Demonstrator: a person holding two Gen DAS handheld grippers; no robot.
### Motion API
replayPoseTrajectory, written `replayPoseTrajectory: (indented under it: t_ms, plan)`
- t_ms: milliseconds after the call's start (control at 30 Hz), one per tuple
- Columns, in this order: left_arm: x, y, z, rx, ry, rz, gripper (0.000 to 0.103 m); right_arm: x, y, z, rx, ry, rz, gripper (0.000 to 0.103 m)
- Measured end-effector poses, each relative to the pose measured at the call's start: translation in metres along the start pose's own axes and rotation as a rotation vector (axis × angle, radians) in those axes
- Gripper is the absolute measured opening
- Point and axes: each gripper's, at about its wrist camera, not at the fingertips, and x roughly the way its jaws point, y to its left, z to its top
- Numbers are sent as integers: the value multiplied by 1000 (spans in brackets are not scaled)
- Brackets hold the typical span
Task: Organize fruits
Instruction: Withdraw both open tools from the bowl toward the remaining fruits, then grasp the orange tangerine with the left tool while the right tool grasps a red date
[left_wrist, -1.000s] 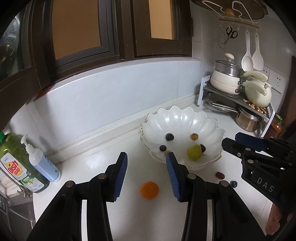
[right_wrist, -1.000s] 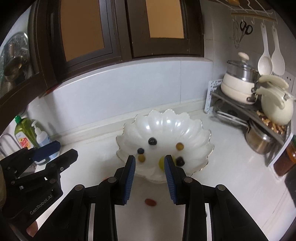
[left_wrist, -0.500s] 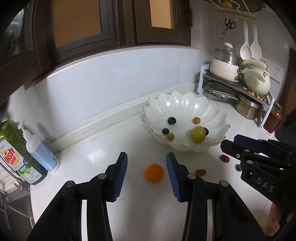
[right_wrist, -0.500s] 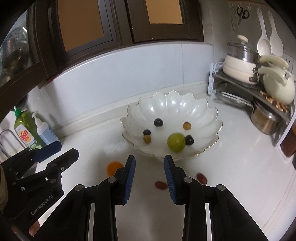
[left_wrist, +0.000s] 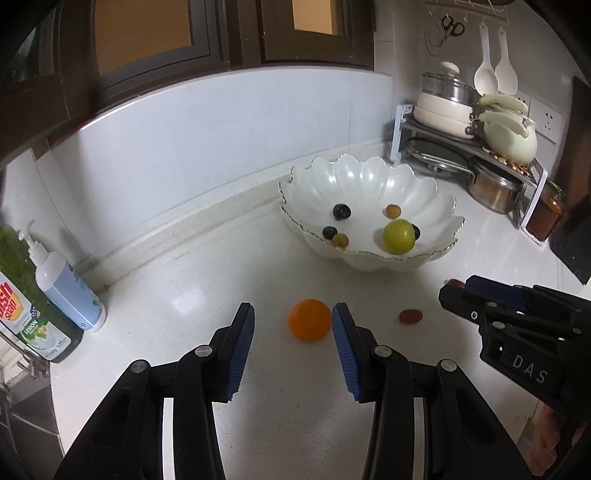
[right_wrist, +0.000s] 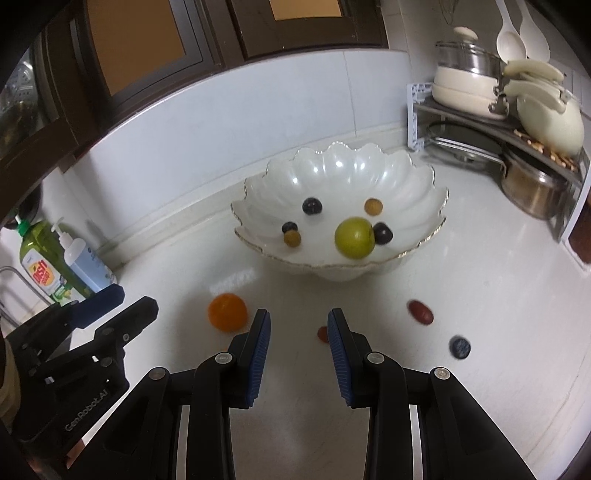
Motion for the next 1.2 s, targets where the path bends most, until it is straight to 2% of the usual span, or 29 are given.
replayPoseTrajectory:
  t_ms: [233, 333, 500, 633, 1200]
  plan:
    - [14, 0, -5, 10, 19, -18, 43, 11, -1, -12, 27, 28, -14, 34]
    - [19, 1, -7, 15, 23, -25, 49, 15, -1, -14, 36, 27, -37, 34]
    - [31, 3, -9, 19, 39, -37, 49, 25, -4, -18, 53, 43, -62, 34]
    - [40, 3, -12, 26, 48, -57, 50, 32, -8, -20, 70, 51, -82, 44]
    - [86, 4, -12, 41, 102, -106, 52, 67, -12, -19, 123, 84, -107, 44]
